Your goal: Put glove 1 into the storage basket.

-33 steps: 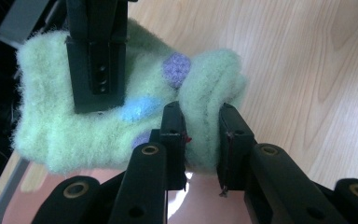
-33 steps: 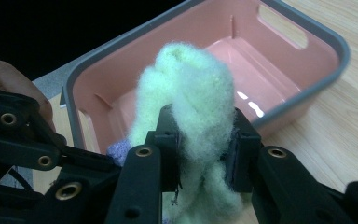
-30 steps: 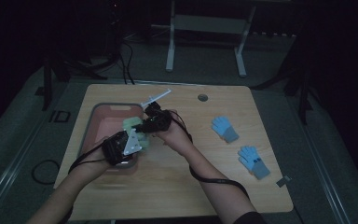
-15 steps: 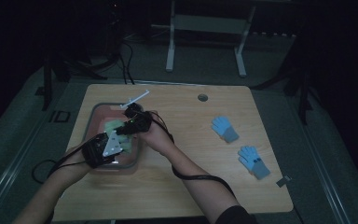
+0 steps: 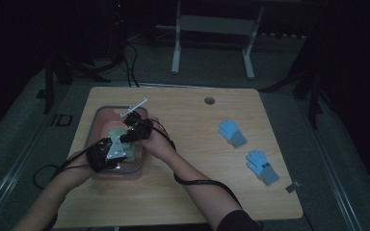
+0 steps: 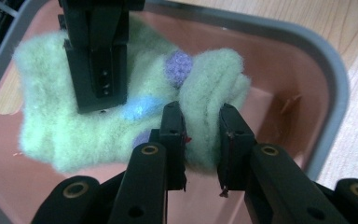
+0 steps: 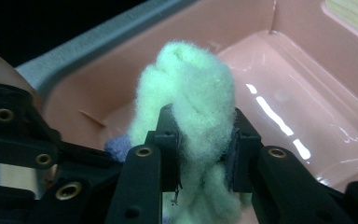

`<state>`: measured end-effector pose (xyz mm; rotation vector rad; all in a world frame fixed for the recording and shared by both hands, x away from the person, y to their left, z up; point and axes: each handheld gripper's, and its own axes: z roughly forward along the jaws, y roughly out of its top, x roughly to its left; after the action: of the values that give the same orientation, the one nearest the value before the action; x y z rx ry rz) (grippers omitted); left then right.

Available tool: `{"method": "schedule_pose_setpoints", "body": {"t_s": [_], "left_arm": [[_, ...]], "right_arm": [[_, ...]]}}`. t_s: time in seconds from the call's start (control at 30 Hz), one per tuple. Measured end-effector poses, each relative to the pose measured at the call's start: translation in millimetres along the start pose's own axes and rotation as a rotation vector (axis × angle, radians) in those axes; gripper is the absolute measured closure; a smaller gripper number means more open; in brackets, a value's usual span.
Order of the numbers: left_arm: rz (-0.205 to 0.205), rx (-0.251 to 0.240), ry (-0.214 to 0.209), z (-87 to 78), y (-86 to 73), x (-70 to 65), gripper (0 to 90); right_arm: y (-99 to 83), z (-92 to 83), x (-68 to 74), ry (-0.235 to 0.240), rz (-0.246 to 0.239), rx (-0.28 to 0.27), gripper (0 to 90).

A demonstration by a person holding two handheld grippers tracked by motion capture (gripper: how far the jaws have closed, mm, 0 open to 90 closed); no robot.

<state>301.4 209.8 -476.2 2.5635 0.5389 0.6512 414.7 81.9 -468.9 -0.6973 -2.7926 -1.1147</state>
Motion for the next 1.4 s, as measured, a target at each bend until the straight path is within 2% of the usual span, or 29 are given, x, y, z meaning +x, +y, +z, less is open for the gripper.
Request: {"method": "schedule_pose_setpoints", "body": {"t_s": [0.23, 0.33, 0.43, 0.5, 0.63, 0.73, 0.77, 0.83, 1.0, 1.13, 1.23, 1.4], "left_arm": [[-0.011, 0.031, -0.035, 12.9, -1.1, 4.5, 75.5], [-0.001, 0.042, -0.047, 16.2, 0.1, 7.4, 74.7], [-0.009, 0.056, -0.102, 22.8, -0.2, 10.7, 72.5], [-0.014, 0.083, -0.128, 28.8, -2.2, 12.3, 69.3], [-0.046, 0.077, -0.152, 32.1, -5.2, 14.1, 63.6], [-0.062, 0.083, -0.147, 30.4, -4.1, 13.7, 53.6], [-0.066, 0.082, -0.144, 29.2, -3.6, 13.5, 53.4], [-0.082, 0.079, -0.124, 26.2, -2.5, 13.3, 45.2], [-0.131, 0.042, -0.112, 14.3, 3.0, 12.2, 45.1], [-0.155, 0.034, -0.098, 8.7, 11.2, 9.4, 45.1], [-0.189, 0.020, -0.080, 6.6, 18.7, 8.1, 44.8], [-0.200, 0.004, -0.083, 3.6, 34.4, 4.8, 44.9]], "right_arm": [[-2.9, 13.4, -7.7, -0.011, 0.018, 0.042, 70.5], [-3.5, 15.8, -10.4, -0.021, 0.020, 0.048, 65.8], [-5.3, 16.1, -13.7, -0.029, 0.034, 0.063, 58.2], [-7.4, 14.4, -16.8, -0.019, 0.052, 0.062, 54.8], [-10.0, 10.2, -19.5, -0.013, 0.058, 0.052, 51.9], [-11.8, 7.5, -19.7, -0.006, 0.059, 0.050, 50.5], [-12.4, 5.8, -19.3, -0.003, 0.059, 0.047, 49.9], [-13.5, 2.1, -18.4, -0.001, 0.053, 0.037, 49.7], [-18.4, -15.2, -14.9, 0.014, 0.039, 0.001, 49.6], [-24.0, -29.2, -14.1, 0.023, 0.029, -0.019, 49.5], [-30.4, -41.8, -14.4, 0.018, 0.023, -0.029, 48.7], [-40.3, -59.4, -17.5, 0.001, 0.021, -0.039, 48.3]]}}
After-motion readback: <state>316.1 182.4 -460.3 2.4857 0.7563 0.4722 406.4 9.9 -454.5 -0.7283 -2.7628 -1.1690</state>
